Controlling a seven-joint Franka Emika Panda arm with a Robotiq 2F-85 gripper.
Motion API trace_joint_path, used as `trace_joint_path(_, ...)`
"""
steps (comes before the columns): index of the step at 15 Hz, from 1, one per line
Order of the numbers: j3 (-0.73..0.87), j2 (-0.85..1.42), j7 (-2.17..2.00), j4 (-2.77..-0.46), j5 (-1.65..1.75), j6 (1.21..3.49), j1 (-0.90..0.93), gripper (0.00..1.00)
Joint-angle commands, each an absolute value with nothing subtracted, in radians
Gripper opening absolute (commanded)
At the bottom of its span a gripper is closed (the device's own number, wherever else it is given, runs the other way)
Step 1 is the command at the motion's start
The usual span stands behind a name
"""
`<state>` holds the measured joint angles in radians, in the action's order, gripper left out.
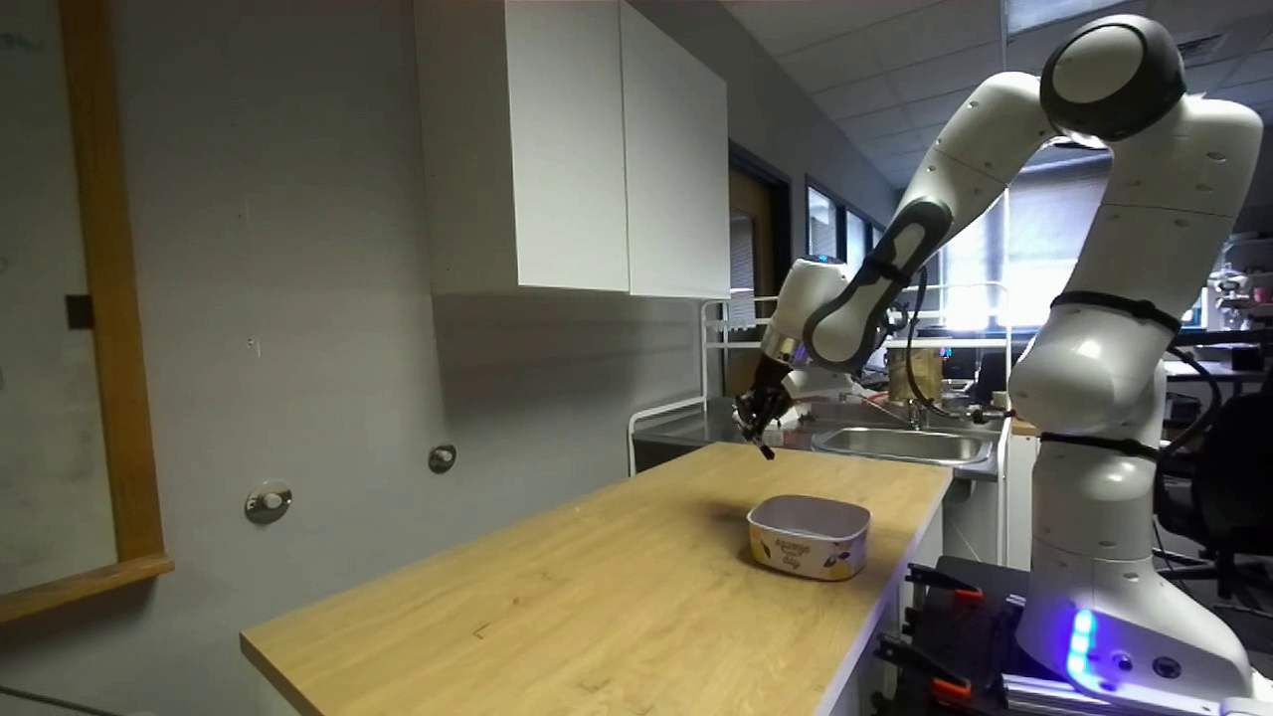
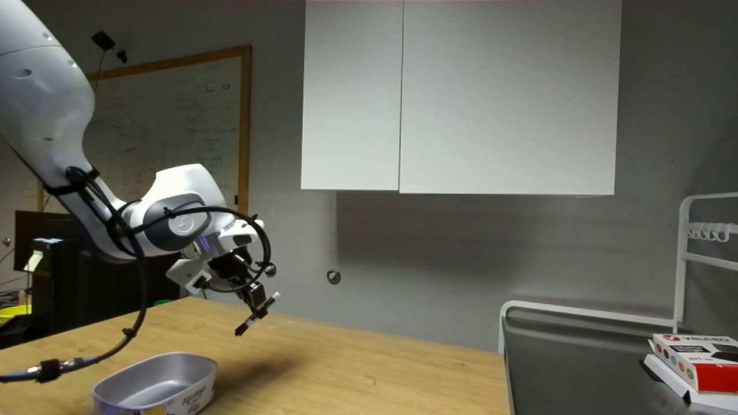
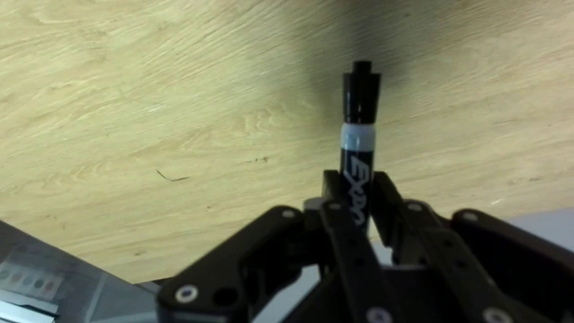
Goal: Get the marker from the table and place it in the bowl
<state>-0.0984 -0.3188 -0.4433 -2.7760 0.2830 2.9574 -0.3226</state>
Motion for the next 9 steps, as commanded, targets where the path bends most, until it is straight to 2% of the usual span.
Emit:
trace_joint_path(1,-0.098,-0.358,-0.469,-2.776,0.284,2.897,-0.288,0.05)
trace_joint_path(9,-0.200,-0.421,-0.460,-2.773,0.239,2.715,-0.250,0.06)
